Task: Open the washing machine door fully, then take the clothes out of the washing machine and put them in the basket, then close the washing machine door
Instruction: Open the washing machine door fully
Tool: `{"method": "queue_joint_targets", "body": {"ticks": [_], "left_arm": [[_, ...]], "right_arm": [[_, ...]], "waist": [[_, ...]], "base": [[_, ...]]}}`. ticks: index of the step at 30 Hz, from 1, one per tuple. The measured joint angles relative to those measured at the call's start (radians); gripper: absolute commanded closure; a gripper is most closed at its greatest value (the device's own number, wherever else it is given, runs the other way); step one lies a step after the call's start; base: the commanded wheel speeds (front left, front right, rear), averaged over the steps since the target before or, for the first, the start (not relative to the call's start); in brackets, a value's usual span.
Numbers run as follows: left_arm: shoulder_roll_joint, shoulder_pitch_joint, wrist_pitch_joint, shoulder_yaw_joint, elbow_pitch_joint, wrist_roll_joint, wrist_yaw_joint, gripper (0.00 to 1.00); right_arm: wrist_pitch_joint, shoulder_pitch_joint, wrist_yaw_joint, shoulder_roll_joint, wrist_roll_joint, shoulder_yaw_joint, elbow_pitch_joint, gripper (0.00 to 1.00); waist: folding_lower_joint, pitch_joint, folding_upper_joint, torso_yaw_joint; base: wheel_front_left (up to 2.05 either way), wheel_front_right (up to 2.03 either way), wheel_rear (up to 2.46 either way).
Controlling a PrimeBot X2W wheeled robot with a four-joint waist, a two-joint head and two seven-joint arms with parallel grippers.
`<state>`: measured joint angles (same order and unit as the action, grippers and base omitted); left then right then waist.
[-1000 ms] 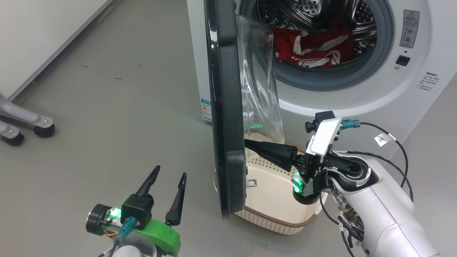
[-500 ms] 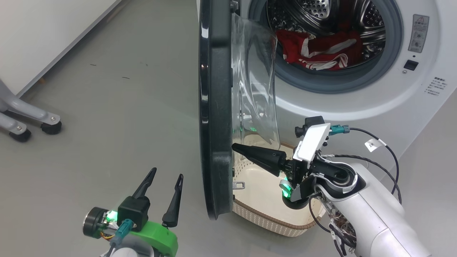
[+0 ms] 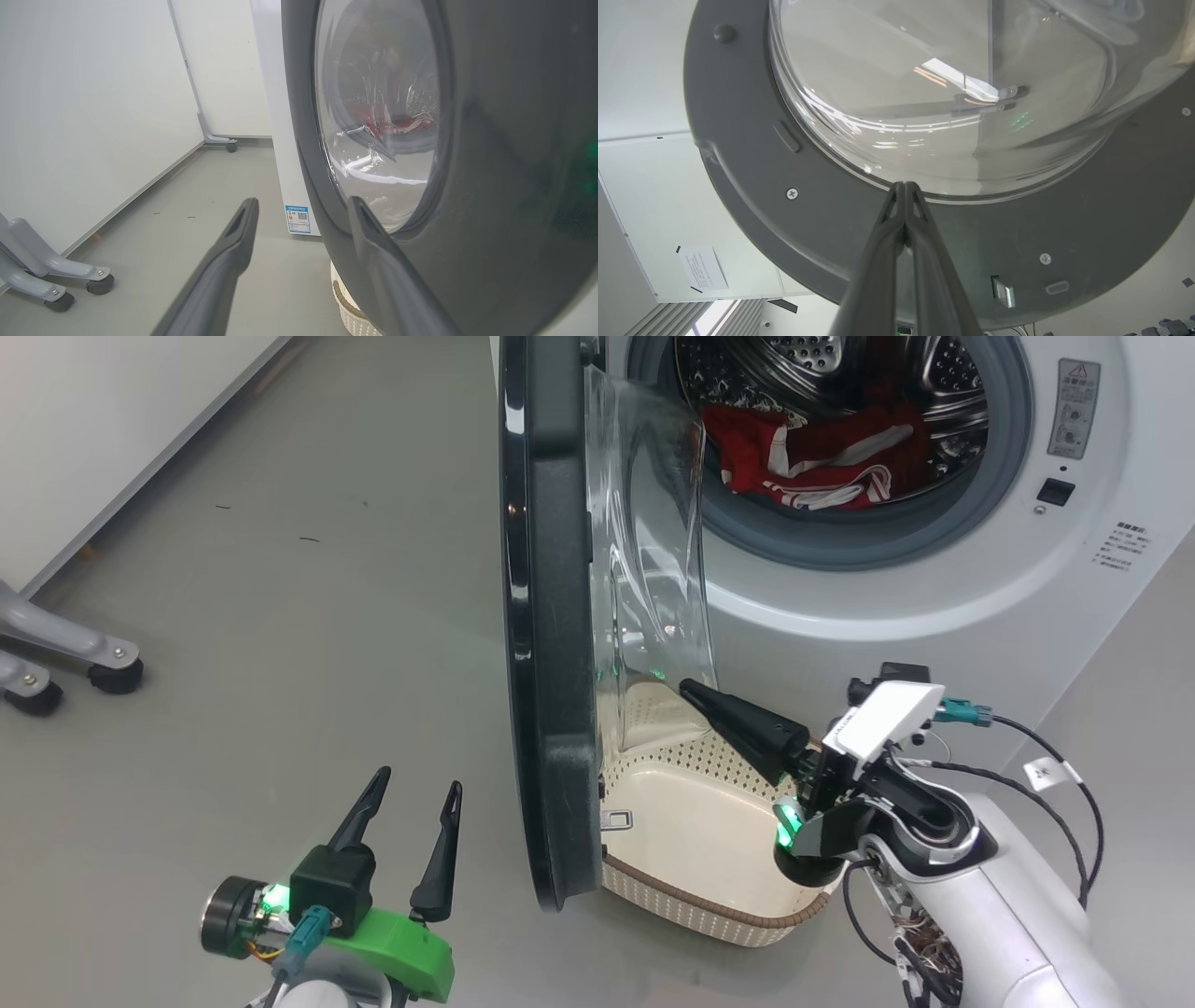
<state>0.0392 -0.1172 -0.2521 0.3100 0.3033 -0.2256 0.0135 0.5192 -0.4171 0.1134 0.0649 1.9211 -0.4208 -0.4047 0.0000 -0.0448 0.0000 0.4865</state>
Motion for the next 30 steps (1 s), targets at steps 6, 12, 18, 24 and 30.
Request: {"method": "queue_joint_targets", "body": {"ticks": [6, 12, 18, 24, 30], "left_arm": [[0.0, 0.005, 0.0, -0.009, -0.002, 0.0, -0.001, 0.0], [0.001, 0.011, 0.0, -0.029, -0.002, 0.0, -0.01, 0.0], [0.001, 0.02, 0.0, -0.05, 0.0, 0.0, -0.019, 0.0], [0.0, 0.027, 0.0, -0.056, 0.008, 0.0, -0.019, 0.0], [0.002, 0.031, 0.0, -0.075, 0.01, 0.0, -0.019, 0.0]], "right_arm": [[-0.095, 0.067, 0.003, 0.05, -0.046, 0.079, 0.068, 1.0], [-0.194, 0.138, 0.003, 0.112, -0.189, 0.105, 0.151, 0.38], [-0.321, 0.236, 0.008, 0.152, -0.34, 0.106, 0.188, 0.0], [-0.52, 0.318, 0.008, 0.229, -0.571, 0.115, 0.17, 0.0], [-0.722, 0.384, -0.014, 0.319, -0.834, 0.115, 0.114, 0.0]], "waist": [[0.0, -0.002, 0.0, -0.013], [0.0, 0.0, 0.0, -0.028], [0.0, 0.007, 0.0, -0.044], [0.0, 0.017, 0.0, -0.054], [0.0, 0.017, 0.0, -0.064]], "base": [[0.0, 0.0, 0.0], [0.0, 0.0, 0.0], [0.0, 0.0, 0.0], [0.0, 0.0, 0.0], [0.0, 0.0, 0.0]]}}
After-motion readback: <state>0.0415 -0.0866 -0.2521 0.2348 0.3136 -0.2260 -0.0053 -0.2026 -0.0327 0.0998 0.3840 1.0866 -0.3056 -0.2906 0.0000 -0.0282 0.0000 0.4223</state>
